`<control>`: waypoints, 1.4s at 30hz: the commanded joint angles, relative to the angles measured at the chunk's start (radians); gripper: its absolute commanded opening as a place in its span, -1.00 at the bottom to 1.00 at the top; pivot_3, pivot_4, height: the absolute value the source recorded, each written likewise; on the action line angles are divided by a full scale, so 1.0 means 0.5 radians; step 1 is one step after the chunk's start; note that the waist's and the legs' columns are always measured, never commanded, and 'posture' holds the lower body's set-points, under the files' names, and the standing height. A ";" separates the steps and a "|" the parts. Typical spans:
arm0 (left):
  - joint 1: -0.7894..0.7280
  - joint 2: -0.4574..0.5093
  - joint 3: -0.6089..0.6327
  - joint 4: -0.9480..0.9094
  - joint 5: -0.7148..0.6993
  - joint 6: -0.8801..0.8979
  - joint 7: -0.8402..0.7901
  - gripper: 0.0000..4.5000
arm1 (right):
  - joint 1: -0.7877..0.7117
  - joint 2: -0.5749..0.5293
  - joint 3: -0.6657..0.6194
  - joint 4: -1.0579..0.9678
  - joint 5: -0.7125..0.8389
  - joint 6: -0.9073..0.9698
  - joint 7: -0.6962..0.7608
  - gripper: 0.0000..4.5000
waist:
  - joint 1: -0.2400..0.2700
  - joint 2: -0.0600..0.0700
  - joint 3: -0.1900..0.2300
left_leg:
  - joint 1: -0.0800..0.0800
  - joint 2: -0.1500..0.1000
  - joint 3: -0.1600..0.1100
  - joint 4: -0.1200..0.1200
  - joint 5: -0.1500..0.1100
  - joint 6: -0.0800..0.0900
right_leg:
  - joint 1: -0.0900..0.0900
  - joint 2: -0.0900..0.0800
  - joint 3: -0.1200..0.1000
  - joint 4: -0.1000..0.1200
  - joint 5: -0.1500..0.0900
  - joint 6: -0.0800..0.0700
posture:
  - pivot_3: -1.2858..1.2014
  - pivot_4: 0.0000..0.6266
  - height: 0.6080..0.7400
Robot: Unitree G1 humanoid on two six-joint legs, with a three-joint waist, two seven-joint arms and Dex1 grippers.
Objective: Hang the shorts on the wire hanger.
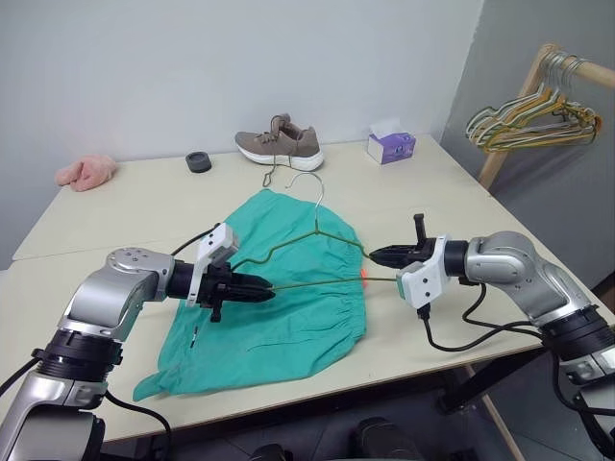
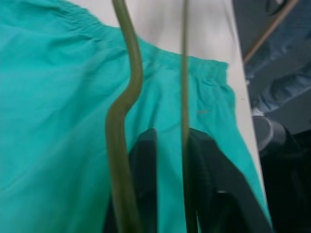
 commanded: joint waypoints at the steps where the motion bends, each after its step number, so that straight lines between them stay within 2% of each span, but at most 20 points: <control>1: -0.027 0.000 0.026 -0.032 0.019 -0.022 0.045 -1.00 | -0.008 0.045 -0.043 -0.155 0.148 0.038 0.042 -0.90 | -0.001 0.000 0.000 | 0.000 0.000 0.000 0.000 0.000 0.000 | 0.000 0.000 0.000 0.000 0.000 0.000 | -0.14 -1.00 1.00; 5: -0.016 -0.020 0.025 -0.070 0.036 -0.052 0.083 -1.00 | 0.046 0.042 -0.079 -0.303 0.324 0.226 0.154 -0.41 | -0.003 0.000 0.000 | 0.000 0.001 -0.001 -0.001 0.000 0.000 | 0.000 0.000 0.000 0.000 0.000 0.000 | -0.15 -1.00 1.00; 10: 0.022 -0.035 0.013 -0.147 0.085 -0.172 0.121 -1.00 | 0.154 -0.022 -0.264 -0.624 0.796 1.005 0.332 0.37 | 0.004 0.000 0.000 | 0.000 -0.001 -0.002 0.001 0.000 0.000 | 0.001 -0.002 -0.001 0.000 0.000 0.000 | -0.15 -1.00 1.00; 14: 0.035 -0.026 0.001 -0.232 0.106 -0.265 0.094 -1.00 | 0.165 -0.055 -0.344 -0.795 1.003 1.663 0.363 0.99 | 0.004 0.000 0.000 | 0.000 -0.001 -0.002 0.002 0.000 0.000 | 0.001 -0.003 -0.002 0.000 0.000 0.000 | -0.16 -1.00 1.00; 18: 0.034 -0.010 -0.022 -0.298 0.132 -0.365 0.035 -1.00 | 0.094 -0.055 -0.251 -0.863 1.103 2.220 0.413 0.99 | 0.001 0.000 0.000 | 0.000 -0.001 -0.003 0.000 0.000 0.000 | 0.000 -0.003 -0.003 0.000 0.000 0.000 | -0.16 -1.00 1.00; 24: 0.038 -0.002 -0.047 -0.328 0.170 -0.457 0.014 -1.00 | -0.021 0.011 -0.005 -0.765 1.089 2.523 0.530 0.99 | -0.002 0.001 0.000 | 0.000 -0.001 -0.002 -0.001 0.000 0.000 | -0.001 -0.003 -0.003 0.000 0.000 0.000 | -0.14 -1.00 1.00; 28: 0.051 -0.001 -0.043 -0.359 0.177 -0.458 0.019 -1.00 | -0.046 -0.003 0.082 -0.752 1.120 2.615 0.626 0.58 | 0.004 0.000 0.000 | -0.002 -0.001 -0.002 0.000 0.000 0.000 | -0.001 -0.003 -0.003 -0.002 0.000 0.001 | -0.14 -1.00 1.00; 34: 0.096 -0.015 -0.030 -0.392 0.176 -0.475 0.038 -1.00 | -0.029 0.003 0.129 -0.731 1.116 2.706 0.650 -0.41 | 0.004 0.000 0.000 | -0.002 -0.002 -0.003 0.001 0.000 0.000 | 0.000 -0.004 -0.004 -0.001 0.000 0.001 | -0.13 -1.00 1.00; 38: 0.123 -0.021 -0.021 -0.364 0.182 -0.532 0.024 -1.00 | -0.010 -0.002 0.123 -0.752 1.137 2.746 0.662 -0.98 | 0.004 0.000 0.000 | -0.002 -0.001 -0.003 0.000 0.000 0.000 | 0.000 -0.004 -0.005 -0.001 0.000 0.001 | -0.13 -1.00 1.00; 42: 0.134 -0.095 0.029 -0.330 0.108 -0.516 0.054 -1.00 | 0.018 -0.009 0.095 -0.779 1.166 2.785 0.664 -0.98 | 0.003 0.000 0.000 | -0.002 -0.001 -0.003 0.000 0.000 0.000 | 0.000 -0.004 -0.005 -0.001 0.000 0.001 | -0.14 -1.00 1.00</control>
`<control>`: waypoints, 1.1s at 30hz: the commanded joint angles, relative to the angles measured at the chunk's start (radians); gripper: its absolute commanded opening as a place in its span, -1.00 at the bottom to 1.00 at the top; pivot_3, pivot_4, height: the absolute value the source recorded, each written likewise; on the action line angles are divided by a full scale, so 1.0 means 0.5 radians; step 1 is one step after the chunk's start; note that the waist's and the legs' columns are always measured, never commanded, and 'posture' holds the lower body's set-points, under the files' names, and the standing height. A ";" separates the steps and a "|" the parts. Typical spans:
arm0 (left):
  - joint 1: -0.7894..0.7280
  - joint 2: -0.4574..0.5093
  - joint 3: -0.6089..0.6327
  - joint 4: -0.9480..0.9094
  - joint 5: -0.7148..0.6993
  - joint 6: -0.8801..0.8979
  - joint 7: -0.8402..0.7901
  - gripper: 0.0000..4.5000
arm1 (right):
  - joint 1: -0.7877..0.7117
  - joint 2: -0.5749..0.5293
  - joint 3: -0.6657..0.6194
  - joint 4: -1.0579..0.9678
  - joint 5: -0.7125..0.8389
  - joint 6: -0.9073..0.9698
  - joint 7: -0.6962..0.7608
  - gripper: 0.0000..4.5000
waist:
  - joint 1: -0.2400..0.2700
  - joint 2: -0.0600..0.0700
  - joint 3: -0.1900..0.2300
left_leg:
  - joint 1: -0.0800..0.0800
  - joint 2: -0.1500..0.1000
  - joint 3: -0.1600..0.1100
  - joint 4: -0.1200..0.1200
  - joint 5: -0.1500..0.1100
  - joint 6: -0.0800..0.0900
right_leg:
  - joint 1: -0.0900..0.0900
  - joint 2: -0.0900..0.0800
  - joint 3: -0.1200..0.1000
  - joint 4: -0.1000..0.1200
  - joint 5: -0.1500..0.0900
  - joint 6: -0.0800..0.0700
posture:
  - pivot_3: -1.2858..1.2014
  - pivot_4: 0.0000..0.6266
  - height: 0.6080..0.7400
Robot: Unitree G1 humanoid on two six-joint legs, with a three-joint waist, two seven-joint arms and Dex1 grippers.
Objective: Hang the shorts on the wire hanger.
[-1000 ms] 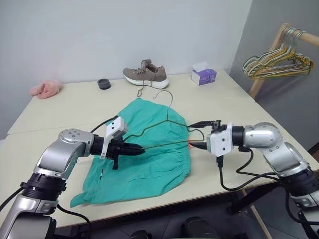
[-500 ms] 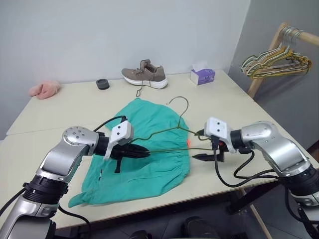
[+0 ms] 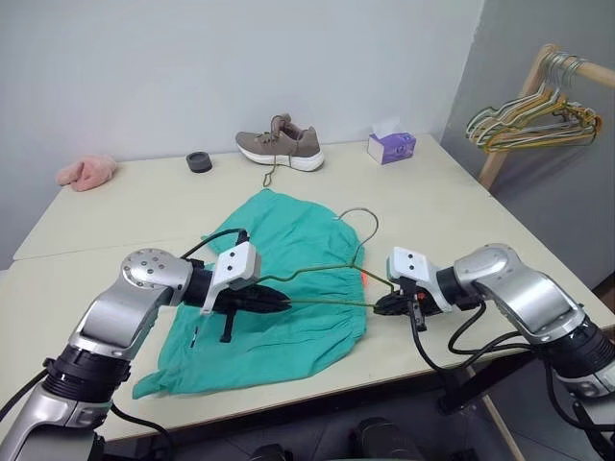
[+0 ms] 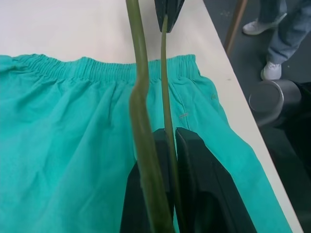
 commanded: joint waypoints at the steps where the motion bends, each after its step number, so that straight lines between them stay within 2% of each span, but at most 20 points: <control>1: -0.027 -0.062 0.097 0.022 -0.114 0.044 0.047 -1.00 | 0.011 -0.006 -0.059 -0.068 0.050 0.031 -0.004 -0.98 | 0.000 0.000 0.000 | 0.000 0.000 0.000 0.000 0.000 0.000 | 0.000 0.000 0.000 0.000 0.000 0.000 | -0.14 -1.00 1.00; 2: -0.037 -0.082 0.112 0.046 -0.117 0.049 0.069 -1.00 | 0.018 -0.010 -0.068 -0.070 0.055 0.035 -0.005 -0.98 | -0.001 0.000 0.000 | 0.000 0.000 0.000 0.000 0.000 0.000 | 0.000 0.000 0.000 0.000 0.000 0.000 | -0.14 -1.00 1.00; 6: -0.012 -0.050 0.123 0.128 -0.068 0.004 0.044 -0.47 | 0.069 -0.064 -0.125 -0.096 0.090 0.025 0.015 -1.00 | -0.002 0.000 0.000 | 0.000 0.000 -0.001 0.000 0.000 0.000 | 0.000 0.000 -0.001 0.000 0.000 0.000 | -0.14 -1.00 1.00; 11: -0.070 -0.135 0.230 0.293 -0.036 -0.107 0.229 0.21 | 0.142 -0.152 -0.200 -0.119 0.150 0.027 0.027 -1.00 | 0.000 -0.001 0.000 | 0.000 0.000 0.000 0.000 0.000 0.000 | 0.000 -0.001 0.000 0.000 0.000 0.000 | -0.15 -1.00 1.00; 16: -0.108 -0.157 0.408 0.403 -0.084 -0.079 0.406 0.21 | 0.325 -0.224 -0.383 -0.181 0.288 0.177 -0.016 -1.00 | 0.000 -0.001 0.000 | -0.001 0.000 -0.001 0.000 0.000 0.000 | 0.000 -0.001 -0.001 0.000 0.000 0.000 | -0.15 -1.00 1.00; 20: -0.036 -0.160 0.505 0.479 -0.058 -0.106 0.512 0.21 | 0.582 -0.250 -0.642 -0.205 0.444 0.376 -0.112 -1.00 | 0.001 -0.002 -0.001 | -0.001 0.000 -0.002 0.000 0.000 0.000 | 0.000 -0.001 -0.002 0.000 0.000 0.001 | -0.15 -1.00 1.00; 23: 0.046 -0.148 0.508 0.475 -0.052 -0.094 0.512 0.48 | 0.726 -0.260 -0.814 -0.145 0.506 0.472 -0.196 -1.00 | -0.002 -0.001 -0.001 | 0.000 0.000 0.001 0.001 0.000 0.000 | 0.000 -0.001 0.000 0.000 0.000 0.001 | -0.15 -1.00 1.00; 27: 0.135 -0.159 0.498 0.476 -0.013 -0.177 0.539 0.99 | 0.822 -0.260 -0.945 -0.029 0.523 0.555 -0.310 -1.00 | -0.001 -0.002 -0.001 | 0.000 0.000 0.001 0.000 0.000 0.000 | 0.000 -0.001 0.000 0.000 0.000 0.001 | -0.16 -1.00 1.00; 33: 0.204 -0.153 0.430 0.494 0.084 -0.320 0.509 0.99 | 0.749 -0.238 -0.890 0.087 0.494 0.695 -0.450 -1.00 | -0.004 -0.001 -0.001 | 0.000 0.000 0.003 0.000 0.000 0.000 | 0.000 -0.001 0.001 0.000 0.000 0.001 | -0.16 -1.00 1.00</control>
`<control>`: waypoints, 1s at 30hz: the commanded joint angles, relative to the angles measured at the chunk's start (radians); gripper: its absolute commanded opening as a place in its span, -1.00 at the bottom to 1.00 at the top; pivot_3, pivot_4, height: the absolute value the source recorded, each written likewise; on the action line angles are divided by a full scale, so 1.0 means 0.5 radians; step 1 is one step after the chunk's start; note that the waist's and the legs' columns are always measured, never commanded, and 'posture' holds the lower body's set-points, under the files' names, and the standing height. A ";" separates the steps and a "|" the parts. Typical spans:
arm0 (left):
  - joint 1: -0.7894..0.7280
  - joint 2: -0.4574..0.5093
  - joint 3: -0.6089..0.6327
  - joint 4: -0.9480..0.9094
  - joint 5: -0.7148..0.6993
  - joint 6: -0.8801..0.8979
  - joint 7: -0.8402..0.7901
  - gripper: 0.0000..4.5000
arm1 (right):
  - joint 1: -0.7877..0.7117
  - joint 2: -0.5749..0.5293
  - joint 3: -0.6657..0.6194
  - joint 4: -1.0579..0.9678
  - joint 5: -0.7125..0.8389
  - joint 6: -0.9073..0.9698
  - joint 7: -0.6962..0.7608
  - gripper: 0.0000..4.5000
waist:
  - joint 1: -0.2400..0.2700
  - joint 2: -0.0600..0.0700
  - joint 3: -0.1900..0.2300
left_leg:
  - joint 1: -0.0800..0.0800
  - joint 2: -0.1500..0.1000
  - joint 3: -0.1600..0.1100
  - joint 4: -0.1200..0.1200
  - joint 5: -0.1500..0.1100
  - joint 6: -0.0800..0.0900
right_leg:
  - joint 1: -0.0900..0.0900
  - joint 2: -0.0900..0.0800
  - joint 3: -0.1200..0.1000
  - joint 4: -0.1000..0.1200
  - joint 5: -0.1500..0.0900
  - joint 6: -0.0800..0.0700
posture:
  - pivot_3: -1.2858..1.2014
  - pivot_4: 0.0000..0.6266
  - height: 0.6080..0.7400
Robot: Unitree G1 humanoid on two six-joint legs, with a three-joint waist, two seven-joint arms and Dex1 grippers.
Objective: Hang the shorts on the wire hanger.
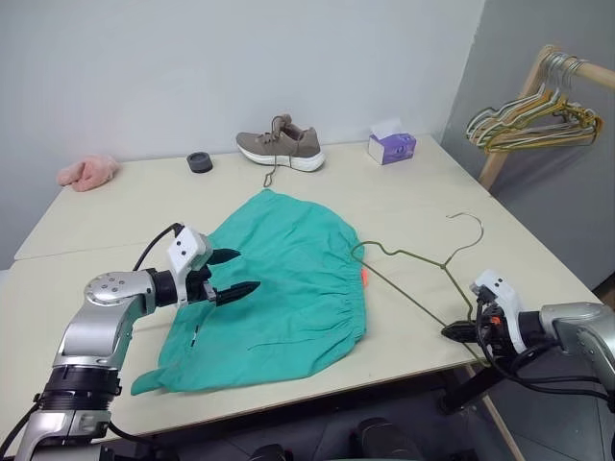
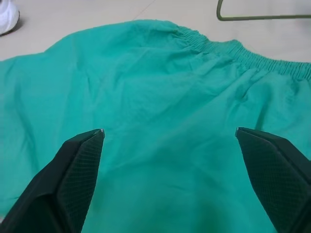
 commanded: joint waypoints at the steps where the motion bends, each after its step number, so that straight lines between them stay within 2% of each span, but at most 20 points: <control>1: 0.032 0.016 -0.036 -0.051 0.033 -0.092 -0.030 0.99 | -0.108 0.010 0.014 0.044 0.022 0.121 -0.085 -1.00 | -0.002 0.000 0.000 | 0.000 0.000 0.000 0.000 0.000 0.000 | 0.000 0.000 0.000 0.000 0.000 0.000 | -0.16 -1.00 1.00; 13: 0.248 0.010 -0.091 -0.239 0.043 -0.145 -0.040 0.99 | -0.342 -0.003 0.238 0.065 0.131 0.379 -0.060 -1.00 | 0.002 0.001 0.000 | 0.000 0.000 0.000 -0.001 -0.001 0.001 | -0.001 0.000 0.000 0.000 0.000 0.000 | -0.13 -1.00 1.00; 21: 0.290 -0.008 -0.099 -0.223 0.065 -0.219 -0.026 0.99 | -0.394 -0.053 0.214 0.279 0.145 0.410 -0.061 -1.00 | 0.008 0.001 0.000 | 0.000 0.000 0.001 0.000 -0.001 0.001 | 0.000 0.000 0.001 0.000 0.000 0.000 | -0.13 -1.00 1.00; 30: 0.281 -0.043 -0.119 -0.218 0.069 -0.221 -0.032 0.99 | -0.373 -0.038 0.202 0.267 0.199 0.415 -0.068 -1.00 | 0.005 0.001 0.000 | 0.000 0.000 0.001 -0.001 -0.001 0.002 | -0.001 0.000 0.000 0.000 0.000 0.000 | -0.13 -1.00 1.00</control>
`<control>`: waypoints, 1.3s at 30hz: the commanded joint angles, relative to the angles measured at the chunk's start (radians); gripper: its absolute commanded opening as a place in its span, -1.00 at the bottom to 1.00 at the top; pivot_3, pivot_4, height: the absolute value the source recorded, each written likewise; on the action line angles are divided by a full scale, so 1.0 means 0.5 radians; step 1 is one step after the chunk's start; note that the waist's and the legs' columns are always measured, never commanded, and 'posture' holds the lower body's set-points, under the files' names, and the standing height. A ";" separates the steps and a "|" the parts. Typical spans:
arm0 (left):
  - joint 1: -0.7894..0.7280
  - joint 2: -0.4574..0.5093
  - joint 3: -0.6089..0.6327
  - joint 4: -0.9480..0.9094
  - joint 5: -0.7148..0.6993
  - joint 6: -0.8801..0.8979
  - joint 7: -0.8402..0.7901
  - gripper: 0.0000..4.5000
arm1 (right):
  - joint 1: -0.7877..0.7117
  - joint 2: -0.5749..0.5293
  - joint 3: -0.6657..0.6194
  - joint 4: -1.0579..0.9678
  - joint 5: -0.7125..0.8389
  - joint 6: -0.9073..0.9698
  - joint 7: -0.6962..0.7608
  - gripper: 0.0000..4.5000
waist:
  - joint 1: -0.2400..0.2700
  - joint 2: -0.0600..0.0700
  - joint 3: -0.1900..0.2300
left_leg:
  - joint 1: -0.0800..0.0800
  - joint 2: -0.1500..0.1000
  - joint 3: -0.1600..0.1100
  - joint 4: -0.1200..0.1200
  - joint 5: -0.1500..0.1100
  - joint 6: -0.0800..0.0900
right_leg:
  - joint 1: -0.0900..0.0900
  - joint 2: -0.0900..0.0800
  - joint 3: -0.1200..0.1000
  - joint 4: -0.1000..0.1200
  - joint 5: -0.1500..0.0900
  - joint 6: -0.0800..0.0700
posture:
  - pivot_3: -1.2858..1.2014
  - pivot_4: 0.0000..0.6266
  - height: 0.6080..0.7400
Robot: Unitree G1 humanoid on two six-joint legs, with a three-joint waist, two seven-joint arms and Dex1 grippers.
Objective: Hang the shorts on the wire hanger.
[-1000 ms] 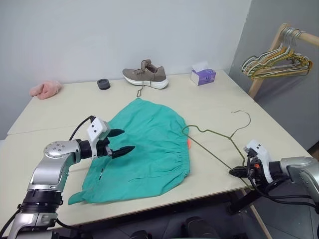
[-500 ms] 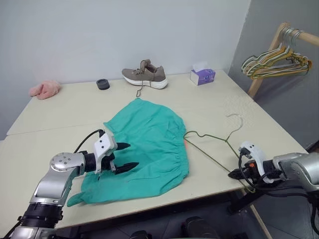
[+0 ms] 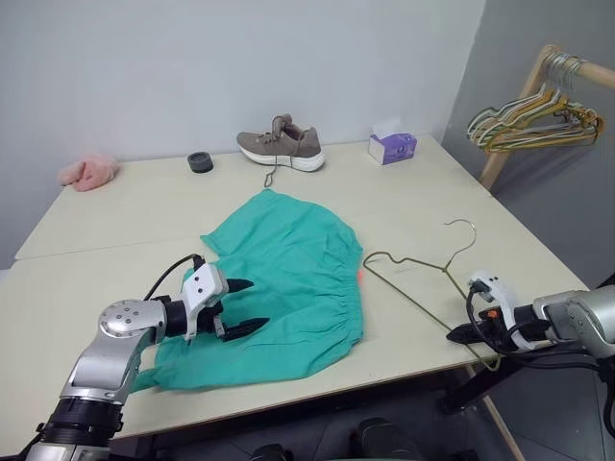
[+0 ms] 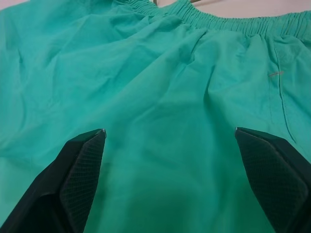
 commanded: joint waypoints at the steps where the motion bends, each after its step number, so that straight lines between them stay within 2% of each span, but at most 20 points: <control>1: -0.036 -0.015 -0.009 -0.044 -0.009 -0.015 0.015 0.99 | -0.029 0.035 -0.048 -0.059 0.068 0.006 0.005 -1.00 | -0.001 0.000 0.000 | 0.000 0.000 0.000 0.000 0.000 0.000 | 0.000 0.000 0.000 0.000 0.000 0.000 | -0.13 -1.00 1.00; 15: -0.034 -0.006 0.007 -0.099 -0.016 0.019 0.064 0.99 | -0.240 0.145 -0.051 -0.091 0.156 0.104 -0.011 -1.00 | 0.002 0.000 0.000 | 0.000 0.000 -0.001 0.000 0.000 0.000 | 0.000 0.000 0.000 0.000 0.000 0.000 | -0.12 -1.00 1.00; 26: -0.031 -0.009 -0.003 -0.052 0.011 -0.046 0.082 0.99 | -0.302 0.421 0.020 -0.001 0.141 0.290 -0.233 -1.00 | 0.010 0.000 0.000 | 0.000 0.000 -0.001 0.000 0.000 0.000 | 0.000 0.000 0.000 0.000 0.000 0.000 | -0.11 -1.00 1.00; 31: -0.024 -0.013 -0.004 -0.043 0.018 -0.065 0.092 0.99 | -0.396 0.667 -0.116 0.120 0.125 0.436 -0.420 -1.00 | 0.007 0.001 0.000 | 0.000 0.000 -0.001 0.000 0.000 0.000 | 0.000 0.000 0.000 0.001 0.000 0.000 | -0.10 -1.00 1.00; 39: -0.036 -0.031 -0.011 -0.022 0.024 -0.095 0.108 0.99 | -0.631 1.192 -0.572 0.363 -0.040 0.573 -0.881 -1.00 | 0.010 0.002 0.000 | -0.001 0.000 -0.002 0.000 0.000 0.000 | -0.001 0.000 0.000 0.002 0.000 0.000 | -0.10 -1.00 1.00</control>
